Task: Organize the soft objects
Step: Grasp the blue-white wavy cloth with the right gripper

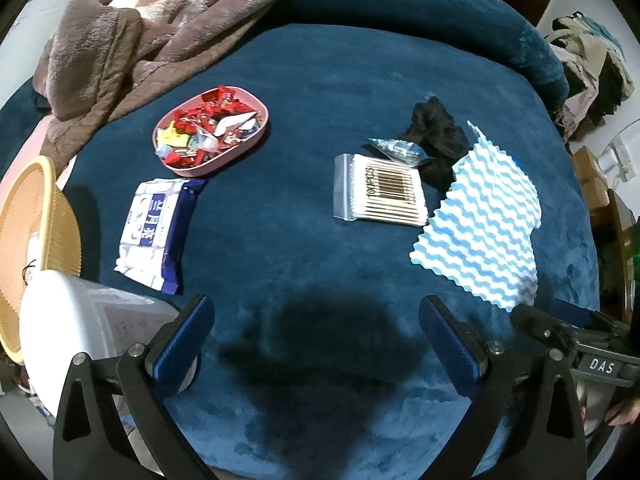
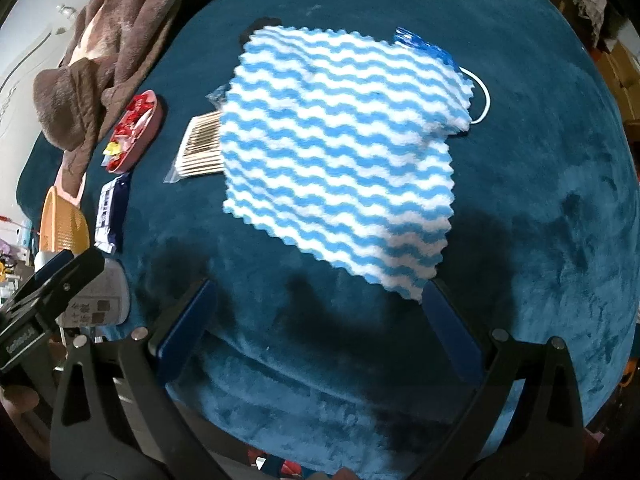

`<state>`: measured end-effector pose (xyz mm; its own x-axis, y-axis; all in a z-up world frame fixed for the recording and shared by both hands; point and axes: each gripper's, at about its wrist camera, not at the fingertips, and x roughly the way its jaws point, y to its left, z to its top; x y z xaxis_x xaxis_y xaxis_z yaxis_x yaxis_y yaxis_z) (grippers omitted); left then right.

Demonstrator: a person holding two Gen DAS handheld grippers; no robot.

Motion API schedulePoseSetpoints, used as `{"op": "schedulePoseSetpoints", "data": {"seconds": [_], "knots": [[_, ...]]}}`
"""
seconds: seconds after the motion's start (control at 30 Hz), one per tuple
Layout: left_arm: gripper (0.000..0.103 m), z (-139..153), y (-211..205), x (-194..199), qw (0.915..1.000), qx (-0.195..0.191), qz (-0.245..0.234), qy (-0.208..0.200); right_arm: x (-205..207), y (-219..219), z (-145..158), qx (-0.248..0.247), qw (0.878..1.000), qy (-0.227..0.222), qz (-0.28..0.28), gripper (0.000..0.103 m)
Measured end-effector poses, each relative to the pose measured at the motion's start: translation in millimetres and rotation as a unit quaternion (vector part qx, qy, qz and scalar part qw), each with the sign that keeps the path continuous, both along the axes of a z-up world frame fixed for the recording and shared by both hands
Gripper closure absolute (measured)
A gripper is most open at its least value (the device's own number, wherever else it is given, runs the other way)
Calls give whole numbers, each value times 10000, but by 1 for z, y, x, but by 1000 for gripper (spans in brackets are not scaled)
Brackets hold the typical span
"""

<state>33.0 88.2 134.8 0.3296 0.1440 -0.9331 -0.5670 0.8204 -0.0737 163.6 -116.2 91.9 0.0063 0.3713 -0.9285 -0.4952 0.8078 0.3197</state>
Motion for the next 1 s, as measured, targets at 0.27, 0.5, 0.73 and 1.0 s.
{"op": "schedulePoseSetpoints", "data": {"seconds": [0.27, 0.5, 0.73, 1.0], "knots": [[1, -18, 0, 10, 9997, -184, -130, 10, 13, 2, -17, -43, 9986, -59, -515, 0], [1, -32, 5, 15, 9994, -312, -155, 85, 37, 26, -38, -411, 9926, -431, -1058, 0], [1, -43, 12, 18, 9988, -401, -214, 160, 38, 35, -44, -724, 9884, -620, -1186, 36], [1, -52, 16, 38, 9979, -594, -233, 109, 27, -8, -22, -273, 9908, -627, -1167, 91]]}}
